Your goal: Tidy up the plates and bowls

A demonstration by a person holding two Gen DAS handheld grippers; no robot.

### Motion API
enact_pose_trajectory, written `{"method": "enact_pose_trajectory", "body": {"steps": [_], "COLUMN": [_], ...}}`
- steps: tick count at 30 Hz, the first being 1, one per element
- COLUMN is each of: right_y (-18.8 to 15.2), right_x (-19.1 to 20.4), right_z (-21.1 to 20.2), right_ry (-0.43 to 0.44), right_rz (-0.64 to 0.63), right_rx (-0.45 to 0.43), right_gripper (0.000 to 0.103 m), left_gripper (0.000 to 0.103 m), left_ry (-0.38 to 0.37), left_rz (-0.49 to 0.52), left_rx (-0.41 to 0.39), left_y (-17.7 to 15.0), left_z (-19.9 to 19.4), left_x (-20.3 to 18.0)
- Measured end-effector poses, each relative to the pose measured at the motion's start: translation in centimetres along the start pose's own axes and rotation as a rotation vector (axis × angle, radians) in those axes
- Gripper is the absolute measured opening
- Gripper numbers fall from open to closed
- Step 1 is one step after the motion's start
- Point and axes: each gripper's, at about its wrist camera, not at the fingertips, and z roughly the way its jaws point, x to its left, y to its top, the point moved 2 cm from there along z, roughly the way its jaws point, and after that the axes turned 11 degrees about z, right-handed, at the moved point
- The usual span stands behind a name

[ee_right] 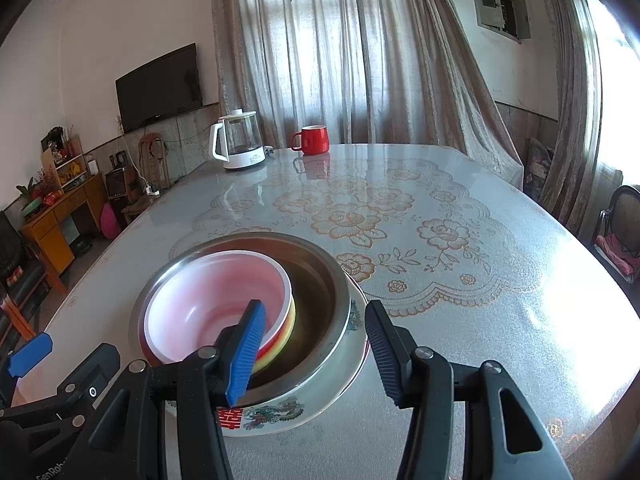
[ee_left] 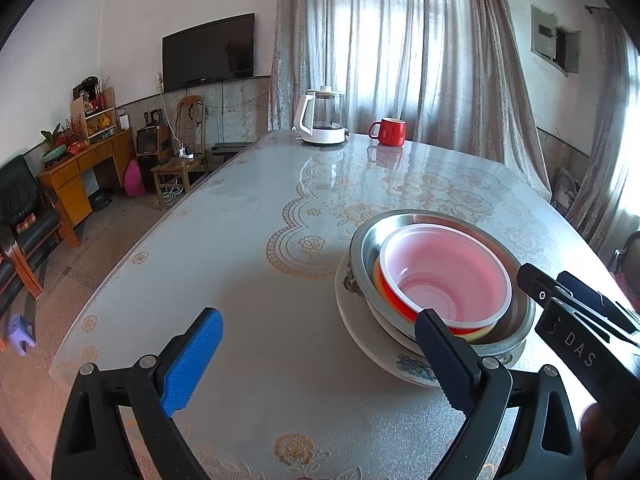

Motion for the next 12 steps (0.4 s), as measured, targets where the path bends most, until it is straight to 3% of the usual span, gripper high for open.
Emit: {"method": "enact_pose_trajectory", "body": {"steps": [12], "right_y": [0.6], "right_x": [-1.1], "right_z": [0.4], "right_ry": [-0.011], "right_rz": [0.015], "right_rx": [-0.003], "right_gripper": [0.052], "left_gripper": [0.094], "left_ry": [-0.019], "left_rz": [-0.013], "left_rx": [-0.018], "left_y": [0.3], "left_z": [0.3], "left_x": [0.2]}}
